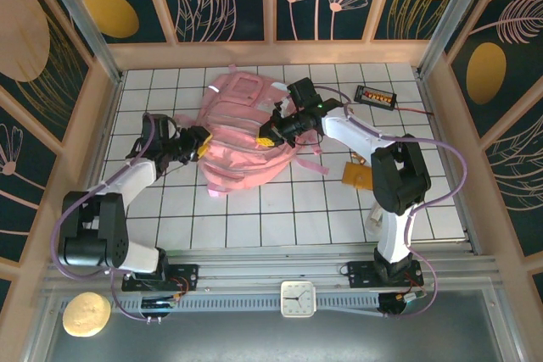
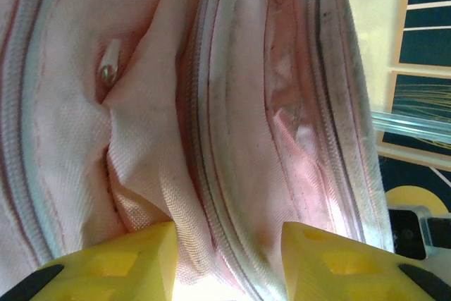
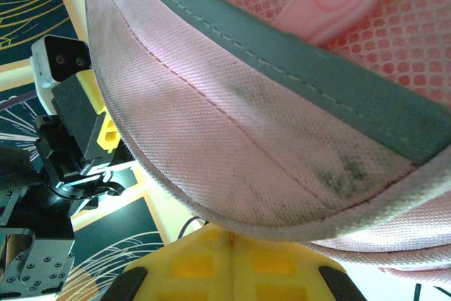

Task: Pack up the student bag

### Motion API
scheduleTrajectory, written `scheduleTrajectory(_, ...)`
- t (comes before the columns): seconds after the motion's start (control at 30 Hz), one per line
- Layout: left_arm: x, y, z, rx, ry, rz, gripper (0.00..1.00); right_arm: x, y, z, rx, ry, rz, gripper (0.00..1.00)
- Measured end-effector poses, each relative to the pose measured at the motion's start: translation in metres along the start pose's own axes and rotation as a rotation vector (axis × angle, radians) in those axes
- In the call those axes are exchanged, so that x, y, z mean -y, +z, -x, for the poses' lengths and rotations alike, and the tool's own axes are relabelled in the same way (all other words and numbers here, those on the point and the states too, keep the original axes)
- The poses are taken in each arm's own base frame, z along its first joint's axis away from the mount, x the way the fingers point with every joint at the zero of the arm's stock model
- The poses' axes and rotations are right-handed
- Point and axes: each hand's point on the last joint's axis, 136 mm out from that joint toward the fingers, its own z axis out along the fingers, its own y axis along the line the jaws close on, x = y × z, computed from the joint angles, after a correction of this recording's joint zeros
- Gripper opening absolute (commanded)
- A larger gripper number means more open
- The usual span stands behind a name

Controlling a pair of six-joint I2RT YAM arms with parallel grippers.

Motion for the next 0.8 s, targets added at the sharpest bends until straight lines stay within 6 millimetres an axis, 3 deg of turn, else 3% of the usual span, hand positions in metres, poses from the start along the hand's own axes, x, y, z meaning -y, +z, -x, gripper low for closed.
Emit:
scheduleTrajectory(0.07,-0.001,0.003,0.001,-0.006,-0.011,0.003,0.02,0.0,0.0,0.0,0.002,0.0,-0.002,0.0)
scheduleTrajectory(0.1,-0.002,0.006,0.002,-0.009,-0.016,0.004,0.0,0.0,0.0,0.0,0.003,0.0,-0.003,0.0)
scheduleTrajectory(0.43,0.007,0.012,0.0,0.0,0.013,-0.018,0.0,0.001,0.005,0.0,0.011,0.103,-0.048,0.0)
scheduleTrajectory(0.63,0.03,0.007,-0.028,0.009,0.089,-0.07,0.0,-0.002,0.013,-0.001,0.0,0.241,-0.083,0.0)
scheduleTrajectory(0.8,0.031,0.01,-0.045,-0.001,0.12,-0.067,0.0,-0.013,0.02,0.004,-0.001,0.319,-0.079,0.0)
